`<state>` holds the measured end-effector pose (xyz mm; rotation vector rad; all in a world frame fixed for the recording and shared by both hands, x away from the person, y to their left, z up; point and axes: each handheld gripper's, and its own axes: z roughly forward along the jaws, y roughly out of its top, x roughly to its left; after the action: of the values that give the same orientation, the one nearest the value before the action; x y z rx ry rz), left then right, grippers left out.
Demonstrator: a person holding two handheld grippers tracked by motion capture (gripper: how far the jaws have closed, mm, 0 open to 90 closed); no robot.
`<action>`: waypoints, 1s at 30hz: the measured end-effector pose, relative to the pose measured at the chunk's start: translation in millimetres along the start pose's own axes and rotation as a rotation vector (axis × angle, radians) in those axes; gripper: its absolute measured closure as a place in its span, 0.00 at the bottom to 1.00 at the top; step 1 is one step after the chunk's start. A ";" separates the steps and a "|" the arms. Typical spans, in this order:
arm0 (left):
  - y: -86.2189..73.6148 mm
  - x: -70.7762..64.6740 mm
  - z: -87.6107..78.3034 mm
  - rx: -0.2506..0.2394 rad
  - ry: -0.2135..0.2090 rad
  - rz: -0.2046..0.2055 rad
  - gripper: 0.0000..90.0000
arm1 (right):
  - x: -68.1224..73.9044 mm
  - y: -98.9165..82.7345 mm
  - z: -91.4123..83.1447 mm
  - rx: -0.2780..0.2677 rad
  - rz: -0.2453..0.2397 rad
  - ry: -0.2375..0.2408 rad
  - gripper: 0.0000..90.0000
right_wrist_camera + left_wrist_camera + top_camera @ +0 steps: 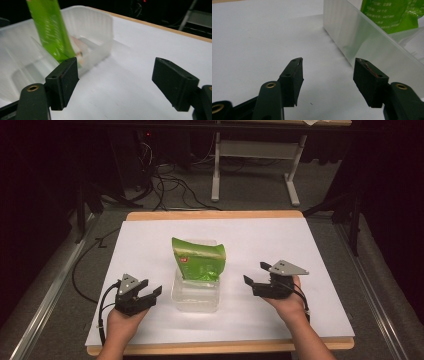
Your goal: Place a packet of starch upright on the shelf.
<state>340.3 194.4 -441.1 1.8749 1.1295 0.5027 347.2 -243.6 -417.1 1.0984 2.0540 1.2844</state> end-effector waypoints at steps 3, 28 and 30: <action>-0.1 -0.3 0.3 0.003 -0.001 0.003 0.46 | -12.0 -9.6 -13.7 0.004 0.011 -0.024 0.26; -1.0 -4.0 3.1 0.019 0.010 0.019 0.46 | -35.9 -43.7 -53.4 0.038 0.030 -0.065 0.31; -0.9 -4.0 2.8 0.019 0.007 0.017 0.46 | -38.9 -44.7 -54.3 0.037 0.041 -0.069 0.31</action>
<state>339.7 189.9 -443.0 1.9015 1.1275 0.5103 312.4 -314.2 -433.5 1.1910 2.0215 1.2149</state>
